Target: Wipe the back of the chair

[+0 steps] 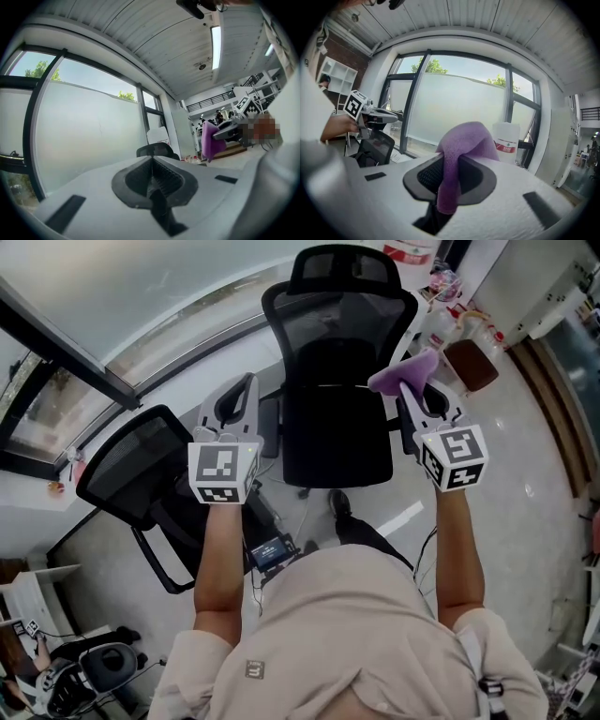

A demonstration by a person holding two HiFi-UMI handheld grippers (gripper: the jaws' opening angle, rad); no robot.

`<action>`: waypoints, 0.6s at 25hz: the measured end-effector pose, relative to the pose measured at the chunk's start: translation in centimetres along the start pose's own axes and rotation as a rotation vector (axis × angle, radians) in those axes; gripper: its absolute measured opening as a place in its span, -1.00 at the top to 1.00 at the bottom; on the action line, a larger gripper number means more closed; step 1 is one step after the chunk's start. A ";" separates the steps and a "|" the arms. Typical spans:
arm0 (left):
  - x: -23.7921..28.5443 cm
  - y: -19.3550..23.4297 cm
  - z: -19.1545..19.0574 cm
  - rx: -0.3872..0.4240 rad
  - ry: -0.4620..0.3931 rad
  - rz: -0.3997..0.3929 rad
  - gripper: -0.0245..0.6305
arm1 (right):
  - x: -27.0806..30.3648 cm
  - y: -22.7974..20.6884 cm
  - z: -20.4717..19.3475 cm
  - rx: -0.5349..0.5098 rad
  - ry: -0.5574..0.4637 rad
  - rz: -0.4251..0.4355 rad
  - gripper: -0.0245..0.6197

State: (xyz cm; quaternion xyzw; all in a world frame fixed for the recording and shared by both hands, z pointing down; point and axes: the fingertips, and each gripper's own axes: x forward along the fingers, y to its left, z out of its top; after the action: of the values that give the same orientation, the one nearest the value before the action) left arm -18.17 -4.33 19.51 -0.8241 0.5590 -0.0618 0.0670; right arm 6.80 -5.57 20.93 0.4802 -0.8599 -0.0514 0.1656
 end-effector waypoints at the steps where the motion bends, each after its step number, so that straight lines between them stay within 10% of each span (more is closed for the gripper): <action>1: 0.4 0.3 -0.2 0.000 0.004 0.004 0.90 | 0.6 -0.1 0.0 0.000 0.000 0.006 0.77; 15: 8.9 3.5 -3.5 -0.017 0.070 0.066 0.90 | 13.6 -4.1 -1.0 -0.008 -0.001 0.080 0.77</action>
State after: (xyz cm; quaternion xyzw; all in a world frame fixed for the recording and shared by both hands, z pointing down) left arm -18.73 -14.03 22.56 -0.8031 0.5883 -0.0837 0.0424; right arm 3.84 -19.19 24.04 0.4447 -0.8783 -0.0483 0.1689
